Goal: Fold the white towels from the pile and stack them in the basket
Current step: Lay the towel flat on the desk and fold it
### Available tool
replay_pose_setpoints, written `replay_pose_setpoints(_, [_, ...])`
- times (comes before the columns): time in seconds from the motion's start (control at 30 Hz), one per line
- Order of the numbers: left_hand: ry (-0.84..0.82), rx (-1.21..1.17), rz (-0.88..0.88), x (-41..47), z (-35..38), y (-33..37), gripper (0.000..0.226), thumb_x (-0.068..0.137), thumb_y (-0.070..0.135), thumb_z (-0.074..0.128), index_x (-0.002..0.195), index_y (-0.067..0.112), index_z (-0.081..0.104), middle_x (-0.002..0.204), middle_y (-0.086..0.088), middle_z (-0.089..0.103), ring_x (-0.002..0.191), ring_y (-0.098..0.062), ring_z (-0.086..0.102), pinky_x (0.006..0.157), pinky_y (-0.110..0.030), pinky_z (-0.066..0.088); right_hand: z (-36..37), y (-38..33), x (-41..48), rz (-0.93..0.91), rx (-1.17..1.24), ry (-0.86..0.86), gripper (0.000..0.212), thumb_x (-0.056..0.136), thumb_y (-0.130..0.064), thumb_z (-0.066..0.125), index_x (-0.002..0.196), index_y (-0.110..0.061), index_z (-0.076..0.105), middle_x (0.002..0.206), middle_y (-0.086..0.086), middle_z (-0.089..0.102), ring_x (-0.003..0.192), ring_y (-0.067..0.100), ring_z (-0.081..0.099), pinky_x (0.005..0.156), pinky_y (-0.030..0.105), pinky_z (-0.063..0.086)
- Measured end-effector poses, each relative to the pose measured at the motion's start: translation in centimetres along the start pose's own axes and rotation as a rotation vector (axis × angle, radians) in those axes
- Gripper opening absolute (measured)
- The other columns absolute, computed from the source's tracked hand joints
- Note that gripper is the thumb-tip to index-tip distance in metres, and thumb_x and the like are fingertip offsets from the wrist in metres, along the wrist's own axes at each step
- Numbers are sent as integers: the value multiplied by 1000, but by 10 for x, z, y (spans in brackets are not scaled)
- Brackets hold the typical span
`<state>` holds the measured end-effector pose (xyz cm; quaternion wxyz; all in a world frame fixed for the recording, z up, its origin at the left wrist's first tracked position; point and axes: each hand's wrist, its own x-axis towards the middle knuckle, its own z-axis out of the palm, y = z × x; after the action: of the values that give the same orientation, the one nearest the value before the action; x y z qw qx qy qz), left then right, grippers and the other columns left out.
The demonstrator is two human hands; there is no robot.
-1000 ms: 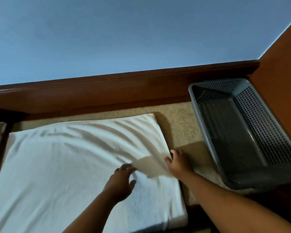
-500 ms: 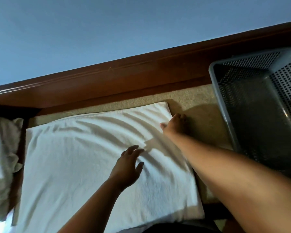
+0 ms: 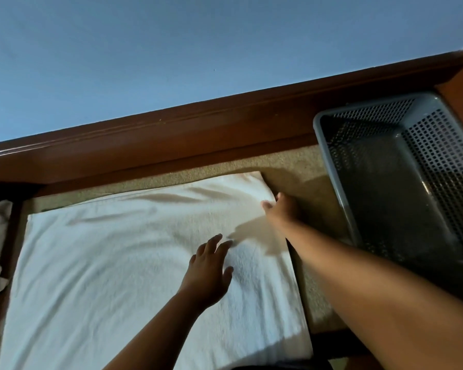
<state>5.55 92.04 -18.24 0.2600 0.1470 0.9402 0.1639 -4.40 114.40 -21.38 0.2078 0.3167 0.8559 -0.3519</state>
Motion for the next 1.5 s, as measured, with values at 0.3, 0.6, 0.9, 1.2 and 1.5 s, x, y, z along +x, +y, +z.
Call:
replay_pose_setpoints(0.3, [-107, 60, 41, -55, 47, 7, 61, 97, 40, 55, 150, 34, 26, 166, 5, -2, 152, -23, 12, 116, -42, 32, 3, 98, -91, 61, -24, -141, 42, 84, -46, 71, 69, -22, 40, 66, -4, 45, 59, 13, 45, 53, 28, 32])
replay_pose_setpoints(0.6, [-149, 121, 97, -96, 82, 20, 66, 98, 42, 50, 155, 28, 18, 167, -1, -20, 155, -26, -10, 119, -44, 25, 18, 170, -177, 36, -74, -280, 23, 87, -25, 73, 105, -11, 72, 98, 3, 74, 90, 18, 69, 71, 25, 49])
replay_pose_setpoints(0.9, [-163, 190, 185, -108, 99, 32, 69, 97, 40, 53, 156, 28, 18, 167, -4, -19, 155, -26, -8, 121, -44, 19, 12, 194, -196, 86, -306, -260, 39, 91, -31, 68, 124, -12, 61, 127, 9, 65, 116, 27, 62, 87, 28, 47])
replay_pose_setpoints(1.2, [-152, 193, 70, -119, 83, 0, 71, 99, 38, 50, 158, 29, 11, 166, -3, -22, 155, -26, -8, 120, -45, 21, 11, 156, -162, 80, -49, -199, 38, 80, -35, 78, 107, -13, 62, 110, 10, 71, 98, 26, 67, 82, 32, 53])
replay_pose_setpoints(1.5, [-140, 135, -21, -88, 47, -32, 72, 102, 44, 47, 160, 29, 7, 164, -1, -29, 154, -25, -15, 122, -45, 20, 10, 69, -91, 114, 148, -139, 78, 90, -45, 69, 147, -1, 41, 144, 19, 52, 130, 36, 52, 97, 33, 46])
